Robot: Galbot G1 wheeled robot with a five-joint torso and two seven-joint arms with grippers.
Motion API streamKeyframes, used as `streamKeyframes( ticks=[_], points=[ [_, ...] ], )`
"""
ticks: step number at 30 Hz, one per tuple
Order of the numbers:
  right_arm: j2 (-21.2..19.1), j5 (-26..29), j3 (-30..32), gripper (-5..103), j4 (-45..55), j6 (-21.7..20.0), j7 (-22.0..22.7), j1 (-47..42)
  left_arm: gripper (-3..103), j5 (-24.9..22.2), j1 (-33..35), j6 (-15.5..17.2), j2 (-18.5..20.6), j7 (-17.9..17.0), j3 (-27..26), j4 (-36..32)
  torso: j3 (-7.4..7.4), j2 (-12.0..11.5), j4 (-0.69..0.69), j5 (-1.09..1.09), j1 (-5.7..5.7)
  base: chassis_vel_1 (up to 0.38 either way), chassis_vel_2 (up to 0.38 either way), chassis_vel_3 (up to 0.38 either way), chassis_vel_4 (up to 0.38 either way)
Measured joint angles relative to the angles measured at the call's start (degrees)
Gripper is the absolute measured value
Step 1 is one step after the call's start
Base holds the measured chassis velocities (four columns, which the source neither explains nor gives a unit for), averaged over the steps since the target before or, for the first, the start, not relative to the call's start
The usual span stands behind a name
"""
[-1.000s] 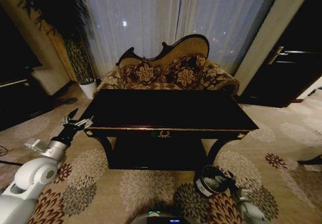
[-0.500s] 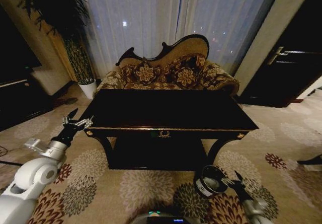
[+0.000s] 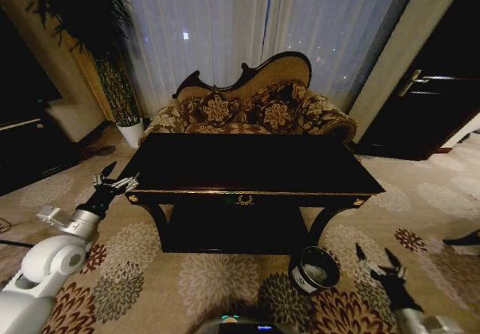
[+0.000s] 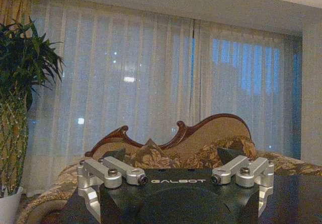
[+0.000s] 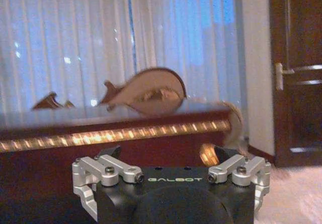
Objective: Move to the front of the table and place the trash on the table into the trash bin.
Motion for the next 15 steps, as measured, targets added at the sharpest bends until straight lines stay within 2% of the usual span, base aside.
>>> streamKeyframes(
  ticks=[7, 10, 11, 15],
  points=[
    [-2.8, 0.9, 1.9, 100, 7.5, -2.9, 2.0, 0.5, 100, 0.0, 0.0, 0.0, 0.0, 0.0, 0.0, 0.0, 0.00, 0.0, 0.00, 0.00, 0.00, 0.000, 0.000, 0.000, 0.000],
    [-6.4, 0.3, 1.4, 100, 8.5, -5.1, 3.2, 3.6, 100, 0.0, 0.0, 0.0, 0.0, 0.0, 0.0, 0.0, 0.00, 0.0, -0.01, 0.00, 0.00, 0.000, 0.000, 0.000, 0.000],
    [-6.4, 0.3, 1.4, 100, 8.5, -5.1, 3.2, 3.6, 100, 0.0, 0.0, 0.0, 0.0, 0.0, 0.0, 0.0, 0.00, 0.0, -0.01, 0.00, 0.00, 0.000, 0.000, 0.000, 0.000],
    [-10.6, -1.0, -2.4, 100, 6.2, -7.4, 5.4, 10.2, 100, 0.0, 0.0, 0.0, 0.0, 0.0, 0.0, 0.0, 0.01, 0.0, 0.02, 0.03, 0.02, 0.000, 0.000, 0.000, 0.000]
  ],
)
